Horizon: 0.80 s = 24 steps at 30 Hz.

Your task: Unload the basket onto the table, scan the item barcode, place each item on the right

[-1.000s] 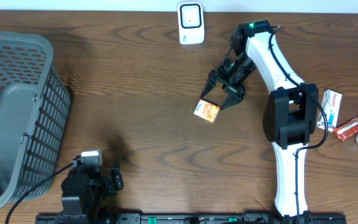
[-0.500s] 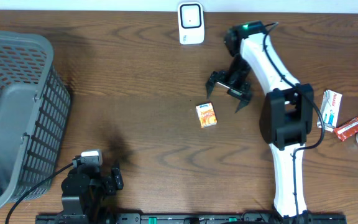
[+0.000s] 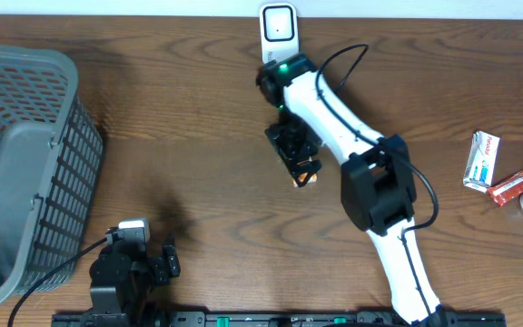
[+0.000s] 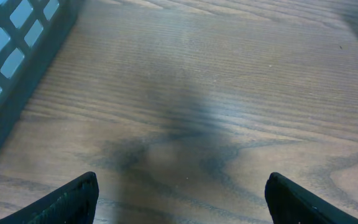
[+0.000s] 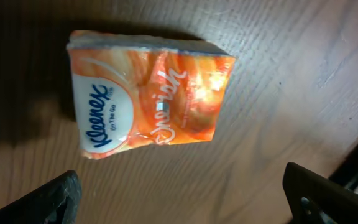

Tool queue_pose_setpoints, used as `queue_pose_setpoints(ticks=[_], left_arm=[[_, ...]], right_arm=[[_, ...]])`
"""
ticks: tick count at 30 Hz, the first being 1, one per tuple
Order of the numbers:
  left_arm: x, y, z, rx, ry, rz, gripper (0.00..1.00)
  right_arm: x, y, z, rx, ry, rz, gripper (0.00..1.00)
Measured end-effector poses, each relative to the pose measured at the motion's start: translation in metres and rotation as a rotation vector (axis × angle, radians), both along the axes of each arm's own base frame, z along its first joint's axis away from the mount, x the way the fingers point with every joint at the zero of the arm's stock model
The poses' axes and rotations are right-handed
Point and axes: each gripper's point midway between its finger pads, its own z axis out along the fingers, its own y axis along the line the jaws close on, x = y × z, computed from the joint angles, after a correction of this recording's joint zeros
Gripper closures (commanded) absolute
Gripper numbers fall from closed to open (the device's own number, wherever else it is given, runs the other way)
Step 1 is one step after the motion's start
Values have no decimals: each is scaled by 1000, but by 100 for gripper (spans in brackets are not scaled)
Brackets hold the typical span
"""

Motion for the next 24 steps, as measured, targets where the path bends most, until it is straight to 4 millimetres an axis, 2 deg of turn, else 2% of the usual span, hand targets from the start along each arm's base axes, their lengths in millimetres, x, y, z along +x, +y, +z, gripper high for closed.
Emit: queue_pose_setpoints(ticks=[4,8,10,12,13,15,16,21,23,24], left_arm=[[0,0,0,0,0,0,14],[0,0,0,0,0,0,14],[0,0,0,0,0,0,14],[0,0,0,0,0,0,14],[0,0,0,0,0,0,14],[0,0,0,0,0,0,14],[0,0,0,0,0,0,14],[0,0,0,0,0,0,14],[0,0,0,0,0,0,14],[0,0,0,0,0,0,14]], right_arm=[[4,-7,-1,-93,-51,-28,2],[8,-15,-1,-137,-75,-23,19],[9,-18,-1,-139,-76,12,24],[9,-20,2,-124,-69,66,33],[9,-22,4,-117,-67,85,42],[9,-29,16,-97,-66,132,91],[9,-35,29,-90,-75,165,99],[11,-61,79,-88,-151,345,99],[11,-64,83,-85,-152,416,99],[5,-68,77,-92,-119,449,99]])
